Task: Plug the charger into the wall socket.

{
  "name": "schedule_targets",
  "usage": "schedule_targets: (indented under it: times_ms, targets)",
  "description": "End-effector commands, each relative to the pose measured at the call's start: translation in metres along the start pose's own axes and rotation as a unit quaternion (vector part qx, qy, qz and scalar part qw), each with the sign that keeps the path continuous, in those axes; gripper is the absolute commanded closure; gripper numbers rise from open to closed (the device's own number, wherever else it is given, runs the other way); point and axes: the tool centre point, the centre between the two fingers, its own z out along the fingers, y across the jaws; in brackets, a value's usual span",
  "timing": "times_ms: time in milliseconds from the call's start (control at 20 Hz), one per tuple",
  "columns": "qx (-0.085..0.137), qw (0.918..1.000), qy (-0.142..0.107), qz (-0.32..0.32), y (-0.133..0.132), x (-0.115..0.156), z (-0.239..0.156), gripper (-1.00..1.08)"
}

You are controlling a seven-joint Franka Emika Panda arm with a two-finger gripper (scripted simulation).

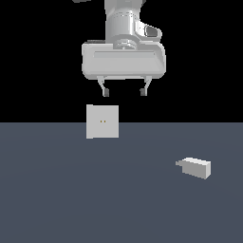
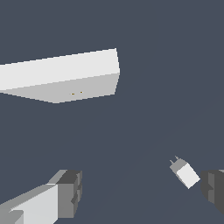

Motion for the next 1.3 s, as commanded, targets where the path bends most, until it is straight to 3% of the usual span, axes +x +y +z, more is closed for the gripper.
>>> schedule_targets:
  times_ms: [0,550,1250]
  targets:
    - [0.0,1.0,0.0,0.0,0.0,0.0,0.0,-0.92]
    - [0.005,0.9996,0.013,-0.025,0.008,-0.011,0.007,-0.92]
    - [0.022,0.9922,0.057,-0.109,0.04,-0.042,0.032,-0.92]
